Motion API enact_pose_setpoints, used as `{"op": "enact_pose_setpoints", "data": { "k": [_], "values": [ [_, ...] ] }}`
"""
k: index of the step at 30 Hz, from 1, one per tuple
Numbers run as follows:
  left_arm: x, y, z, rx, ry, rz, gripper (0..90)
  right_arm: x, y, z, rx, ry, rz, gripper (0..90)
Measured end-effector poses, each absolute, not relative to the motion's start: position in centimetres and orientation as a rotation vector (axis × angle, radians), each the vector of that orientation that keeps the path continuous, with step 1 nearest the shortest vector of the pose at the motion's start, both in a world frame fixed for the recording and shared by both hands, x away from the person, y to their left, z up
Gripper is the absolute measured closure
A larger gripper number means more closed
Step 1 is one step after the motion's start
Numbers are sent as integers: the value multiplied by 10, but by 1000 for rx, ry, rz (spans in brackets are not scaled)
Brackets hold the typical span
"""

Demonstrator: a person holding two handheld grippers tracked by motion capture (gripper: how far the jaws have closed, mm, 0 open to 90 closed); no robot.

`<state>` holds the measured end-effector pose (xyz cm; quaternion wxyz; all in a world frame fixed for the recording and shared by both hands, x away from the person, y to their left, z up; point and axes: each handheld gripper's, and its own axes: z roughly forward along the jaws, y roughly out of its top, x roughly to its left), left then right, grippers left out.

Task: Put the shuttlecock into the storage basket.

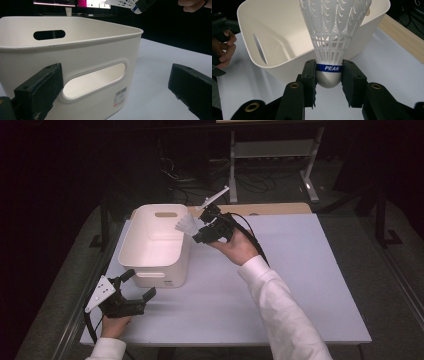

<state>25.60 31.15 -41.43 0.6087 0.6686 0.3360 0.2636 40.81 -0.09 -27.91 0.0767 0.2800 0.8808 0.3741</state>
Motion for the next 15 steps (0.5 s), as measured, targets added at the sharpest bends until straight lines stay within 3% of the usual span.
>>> {"op": "enact_pose_setpoints", "data": {
  "k": [15],
  "values": [
    [254,311,-414,1552,775,608,0,410,14,-274,837,2638,1140,638]
  ]
}}
